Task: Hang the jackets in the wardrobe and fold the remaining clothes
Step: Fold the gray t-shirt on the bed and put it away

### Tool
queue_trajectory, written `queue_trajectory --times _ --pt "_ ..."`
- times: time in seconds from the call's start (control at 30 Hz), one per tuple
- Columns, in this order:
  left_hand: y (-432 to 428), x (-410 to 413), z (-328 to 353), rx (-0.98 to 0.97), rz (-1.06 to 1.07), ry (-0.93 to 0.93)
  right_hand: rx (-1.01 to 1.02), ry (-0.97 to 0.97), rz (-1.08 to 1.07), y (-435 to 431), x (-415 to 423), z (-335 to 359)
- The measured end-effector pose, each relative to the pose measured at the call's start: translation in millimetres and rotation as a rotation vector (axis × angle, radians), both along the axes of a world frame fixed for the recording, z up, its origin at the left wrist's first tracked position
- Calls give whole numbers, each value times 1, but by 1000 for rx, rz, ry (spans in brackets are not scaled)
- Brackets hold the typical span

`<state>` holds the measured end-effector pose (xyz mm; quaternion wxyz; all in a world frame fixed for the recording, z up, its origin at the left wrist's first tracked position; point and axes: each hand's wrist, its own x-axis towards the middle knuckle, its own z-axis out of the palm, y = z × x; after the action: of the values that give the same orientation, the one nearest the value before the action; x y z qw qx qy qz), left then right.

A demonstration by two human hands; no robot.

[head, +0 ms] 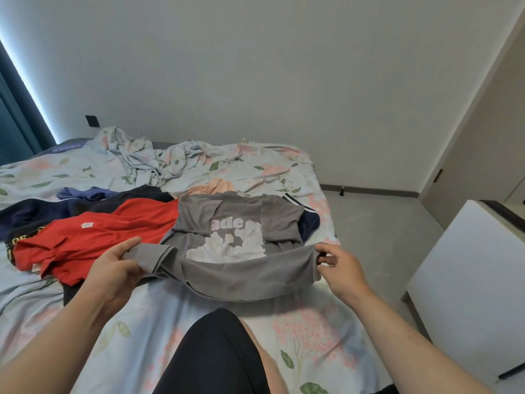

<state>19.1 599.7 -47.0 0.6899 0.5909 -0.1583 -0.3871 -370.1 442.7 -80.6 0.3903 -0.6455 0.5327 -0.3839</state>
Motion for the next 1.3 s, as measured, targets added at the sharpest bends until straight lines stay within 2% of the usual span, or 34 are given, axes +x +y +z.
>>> queue_trajectory --times 0.1,0.3,0.4,0.5,0.63,0.77,0.83,1.0,1.13,1.3 --pt "-6 5 -8 7 6 -75 -174 183 -56 -8 2 1" --pt "-15 10 -16 26 -50 -255 -286 252 -7 -23 7 1" --pt "-24 13 -12 128 50 -545 -329 204 -41 -32 15 5" --pt "-33 16 -3 162 118 -739 -243 73 -85 -41 27 15" --pt "-43 25 7 112 193 -589 -36 -95 -97 -53 40 31" --pt "-33 31 19 58 153 -537 191 -417 -27 -53 36 49" --pt "-24 33 27 10 125 -491 217 -489 14 -50 27 59" --pt "-3 29 57 -102 141 -438 126 -497 -89 -30 1 85" --pt "17 25 77 -129 108 -400 162 -492 -88 -3 -18 110" --pt "48 20 90 -147 32 -426 245 -352 -25 35 -41 141"
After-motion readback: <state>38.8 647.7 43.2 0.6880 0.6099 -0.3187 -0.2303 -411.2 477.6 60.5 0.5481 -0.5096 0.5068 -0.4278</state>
